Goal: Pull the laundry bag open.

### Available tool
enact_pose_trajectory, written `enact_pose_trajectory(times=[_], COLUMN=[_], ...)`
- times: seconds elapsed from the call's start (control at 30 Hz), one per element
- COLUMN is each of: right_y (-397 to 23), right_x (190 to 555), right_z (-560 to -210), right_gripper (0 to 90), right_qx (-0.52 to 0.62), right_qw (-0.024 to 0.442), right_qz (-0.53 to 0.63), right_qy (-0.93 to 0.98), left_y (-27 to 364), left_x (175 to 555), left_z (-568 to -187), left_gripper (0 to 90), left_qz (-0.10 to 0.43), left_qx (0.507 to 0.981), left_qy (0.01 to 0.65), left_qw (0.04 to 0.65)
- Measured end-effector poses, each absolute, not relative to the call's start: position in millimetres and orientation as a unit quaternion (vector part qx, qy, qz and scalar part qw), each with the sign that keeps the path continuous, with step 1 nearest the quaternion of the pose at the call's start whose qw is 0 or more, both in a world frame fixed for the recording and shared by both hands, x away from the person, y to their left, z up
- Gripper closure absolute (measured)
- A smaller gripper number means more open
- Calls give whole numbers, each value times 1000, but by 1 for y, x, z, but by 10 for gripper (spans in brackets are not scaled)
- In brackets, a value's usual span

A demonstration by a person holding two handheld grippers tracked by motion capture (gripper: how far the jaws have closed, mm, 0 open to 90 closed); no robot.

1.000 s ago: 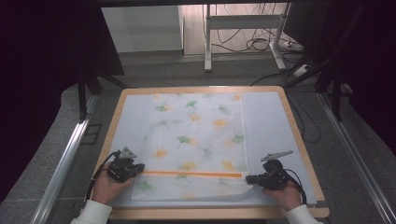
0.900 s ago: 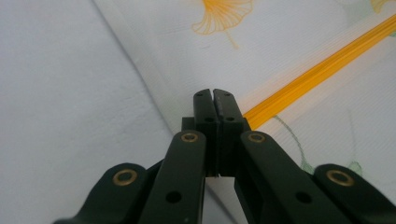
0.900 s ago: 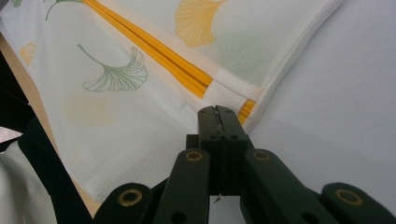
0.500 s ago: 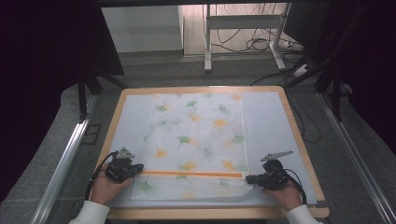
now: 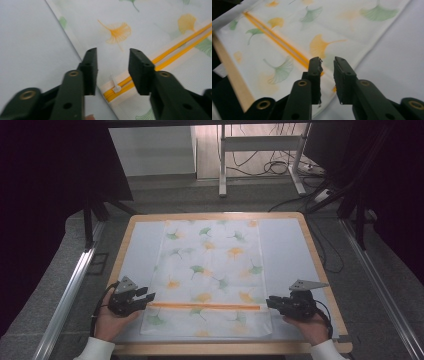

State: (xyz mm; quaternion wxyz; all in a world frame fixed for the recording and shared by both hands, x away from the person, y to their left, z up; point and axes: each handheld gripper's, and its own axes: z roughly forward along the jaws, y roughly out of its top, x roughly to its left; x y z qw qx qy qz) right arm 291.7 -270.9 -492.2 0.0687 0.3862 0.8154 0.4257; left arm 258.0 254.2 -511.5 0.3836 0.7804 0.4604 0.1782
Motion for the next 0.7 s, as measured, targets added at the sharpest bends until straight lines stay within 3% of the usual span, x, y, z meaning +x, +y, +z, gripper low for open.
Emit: enact_pose_trajectory(times=[0.13, 0.33, 0.7], right_y=[-280, -297, -307], right_x=[296, 303, 307], right_z=[-494, -499, -501], right_gripper=[608, 487, 411], right_qx=[398, 423, 437], right_qw=[98, 131, 144], right_qz=[426, 415, 414], right_qy=[807, 795, 785], left_y=[263, 279, 275], left_x=[255, 258, 260], left_z=[-512, -518, -520], left_gripper=[457, 384, 347], left_qz=[194, 215, 218], left_qx=[773, 762, 767], left_qy=[470, 491, 482], left_qw=[380, 364, 362])
